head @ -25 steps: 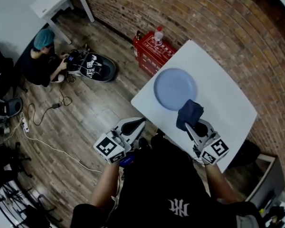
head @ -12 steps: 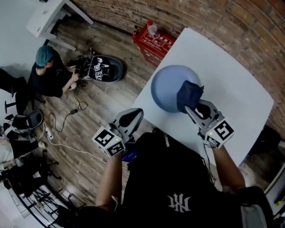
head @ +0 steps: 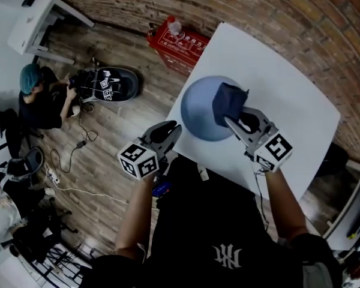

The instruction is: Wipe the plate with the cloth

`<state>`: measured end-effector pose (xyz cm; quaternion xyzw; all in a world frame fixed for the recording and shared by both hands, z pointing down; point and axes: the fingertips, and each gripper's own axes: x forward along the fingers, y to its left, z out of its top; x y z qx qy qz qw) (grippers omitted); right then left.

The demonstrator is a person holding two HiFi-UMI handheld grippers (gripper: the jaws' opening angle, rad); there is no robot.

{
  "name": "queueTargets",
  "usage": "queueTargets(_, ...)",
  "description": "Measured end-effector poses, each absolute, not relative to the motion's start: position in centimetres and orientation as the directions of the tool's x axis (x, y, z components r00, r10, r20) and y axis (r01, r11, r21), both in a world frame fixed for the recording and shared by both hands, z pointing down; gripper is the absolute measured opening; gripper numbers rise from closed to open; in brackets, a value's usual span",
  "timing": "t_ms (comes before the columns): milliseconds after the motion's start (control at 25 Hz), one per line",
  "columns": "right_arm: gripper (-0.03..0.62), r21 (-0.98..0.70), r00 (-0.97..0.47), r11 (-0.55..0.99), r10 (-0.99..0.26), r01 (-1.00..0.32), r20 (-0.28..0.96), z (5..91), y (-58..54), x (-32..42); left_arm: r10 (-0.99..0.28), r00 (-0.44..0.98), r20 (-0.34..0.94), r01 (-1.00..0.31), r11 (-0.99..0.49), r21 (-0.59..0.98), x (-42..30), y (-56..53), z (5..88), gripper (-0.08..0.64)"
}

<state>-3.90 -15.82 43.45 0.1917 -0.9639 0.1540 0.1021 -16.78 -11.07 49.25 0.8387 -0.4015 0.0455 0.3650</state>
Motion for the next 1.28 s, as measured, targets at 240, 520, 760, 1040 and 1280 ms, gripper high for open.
queueTargets(240,0.083,-0.252,-0.910,0.887,-0.324,-0.388,0.261,43.7,-16.4,-6.0,-0.537,0.663,0.521,-0.735,-0.336,0.589,-16.9,-12.2,55.3,0.123)
queueTargets(520,0.081,-0.288,-0.905,0.875,-0.306,-0.389,0.295,45.8,-15.1,-7.0,-0.457,0.658,0.599,-0.735,-0.213,0.644,-17.1,-11.8,59.8,0.137)
queueTargets(760,0.081,-0.337,-0.899,0.851,-0.297,-0.402,0.322,48.5,-14.8,-7.5,-0.407,0.639,0.653,-0.756,-0.171,0.632,-16.7,-12.2,61.3,0.112)
queueTargets(1040,0.081,-0.298,-0.867,0.852,-0.299,-0.430,0.398,51.3,-15.9,-8.6,-0.389,0.620,0.682,-0.772,-0.148,0.617,-16.9,-12.6,61.9,0.074)
queueTargets(1280,0.081,-0.321,-0.824,0.828,-0.262,-0.459,0.503,56.2,-17.8,-10.4,-0.405,0.613,0.678,-0.771,-0.118,0.626,-16.9,-13.0,61.9,0.064)
